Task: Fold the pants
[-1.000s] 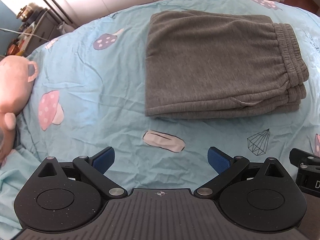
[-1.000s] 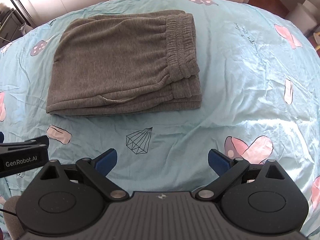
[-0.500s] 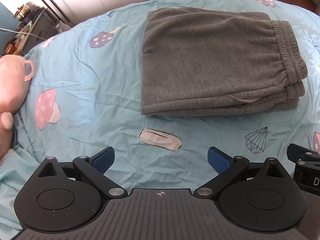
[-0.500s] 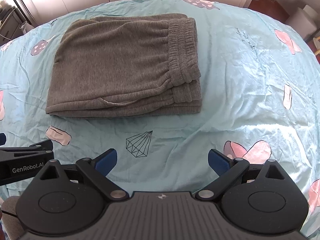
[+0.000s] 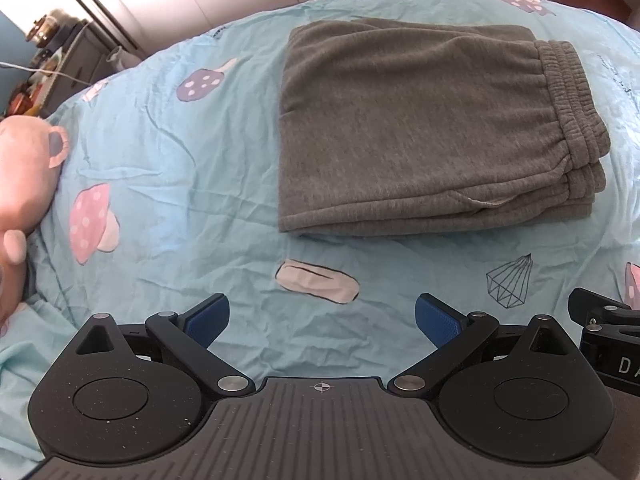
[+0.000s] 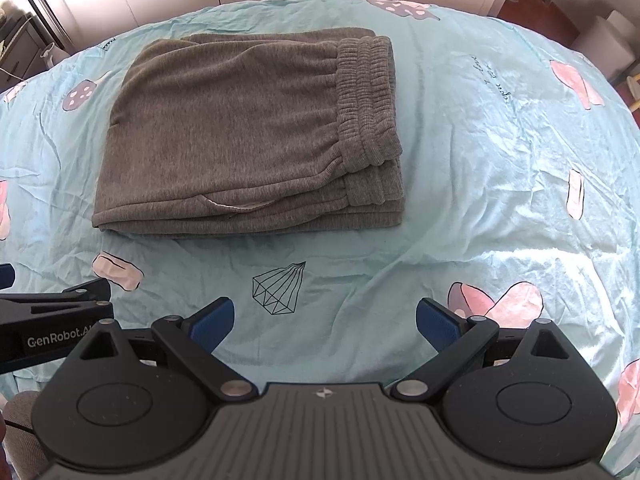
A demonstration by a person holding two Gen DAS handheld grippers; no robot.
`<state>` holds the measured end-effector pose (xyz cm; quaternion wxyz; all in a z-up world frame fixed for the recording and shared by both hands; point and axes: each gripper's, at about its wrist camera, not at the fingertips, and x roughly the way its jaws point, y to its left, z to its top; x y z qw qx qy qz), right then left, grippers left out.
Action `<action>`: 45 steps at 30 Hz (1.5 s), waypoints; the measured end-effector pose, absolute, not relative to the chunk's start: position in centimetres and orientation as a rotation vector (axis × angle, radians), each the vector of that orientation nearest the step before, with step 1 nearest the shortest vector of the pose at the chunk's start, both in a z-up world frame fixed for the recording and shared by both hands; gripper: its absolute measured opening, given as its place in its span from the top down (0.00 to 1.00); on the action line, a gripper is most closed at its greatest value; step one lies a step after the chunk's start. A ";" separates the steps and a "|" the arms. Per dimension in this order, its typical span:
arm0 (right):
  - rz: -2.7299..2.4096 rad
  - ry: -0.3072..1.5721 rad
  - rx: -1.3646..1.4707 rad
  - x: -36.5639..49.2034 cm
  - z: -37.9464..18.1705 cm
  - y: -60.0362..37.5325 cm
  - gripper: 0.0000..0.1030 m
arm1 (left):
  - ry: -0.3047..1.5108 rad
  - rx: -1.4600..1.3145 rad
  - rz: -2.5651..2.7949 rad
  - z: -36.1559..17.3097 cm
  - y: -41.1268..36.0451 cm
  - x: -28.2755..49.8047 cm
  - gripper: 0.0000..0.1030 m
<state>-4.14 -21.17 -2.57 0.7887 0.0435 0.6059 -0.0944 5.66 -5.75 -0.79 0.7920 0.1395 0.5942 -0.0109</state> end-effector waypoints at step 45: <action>-0.202 1.272 0.114 -4.5 -2.2 -21.3 0.05 | 1.270 0.283 -0.023 -0.4 -5.6 5.4 0.01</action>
